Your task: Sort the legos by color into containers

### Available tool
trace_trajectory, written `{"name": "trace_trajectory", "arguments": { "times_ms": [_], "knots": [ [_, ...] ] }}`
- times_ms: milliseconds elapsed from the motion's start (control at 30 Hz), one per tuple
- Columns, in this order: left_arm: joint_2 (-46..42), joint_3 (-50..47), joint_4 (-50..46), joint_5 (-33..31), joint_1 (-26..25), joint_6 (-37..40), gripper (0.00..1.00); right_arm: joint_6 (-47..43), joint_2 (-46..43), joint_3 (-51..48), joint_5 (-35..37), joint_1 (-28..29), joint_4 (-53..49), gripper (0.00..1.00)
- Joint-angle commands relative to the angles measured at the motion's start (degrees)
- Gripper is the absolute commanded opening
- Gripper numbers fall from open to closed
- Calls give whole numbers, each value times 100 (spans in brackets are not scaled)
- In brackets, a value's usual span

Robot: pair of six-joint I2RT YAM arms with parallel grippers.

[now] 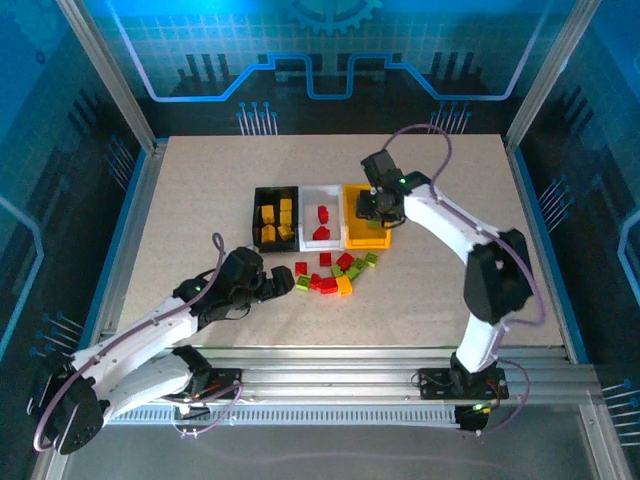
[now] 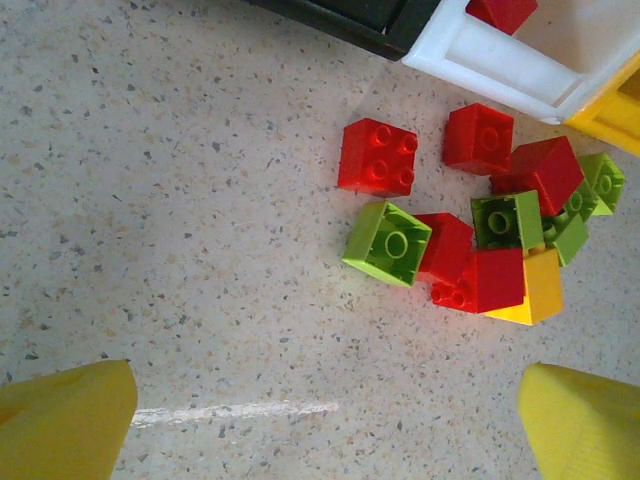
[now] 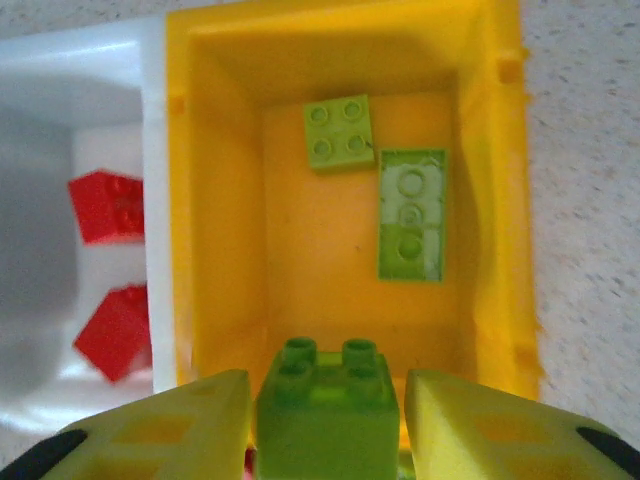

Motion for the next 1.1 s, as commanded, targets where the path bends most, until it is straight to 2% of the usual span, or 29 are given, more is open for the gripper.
{"name": "trace_trajectory", "arguments": {
  "times_ms": [0,133,333,433,533,633,867,1067],
  "knots": [
    [-144,-120,-137,162,-67,-74,99,-42,411,672,81,-84,-419,62],
    [-157,-83,-218,161,-76,17,99,-139,23,423,8,65,-304,70],
    [-214,-104,-188,123,-73,66,99,122,-1088,-1239,-83,762,202,77],
    [-171,-146,-129,140,-79,67,99,438,-1187,-1901,9,1157,535,80],
    [-124,-201,-58,149,-78,50,99,553,-946,-2058,123,1428,792,81],
    [-104,-235,-51,149,-74,50,99,561,-640,-2005,339,1624,956,81],
    [-189,-357,-65,114,-76,41,99,361,-182,-2067,10,1836,1177,76],
    [-227,-421,-15,71,-73,19,99,333,-71,-2242,-129,2199,802,65]
  ]
}}
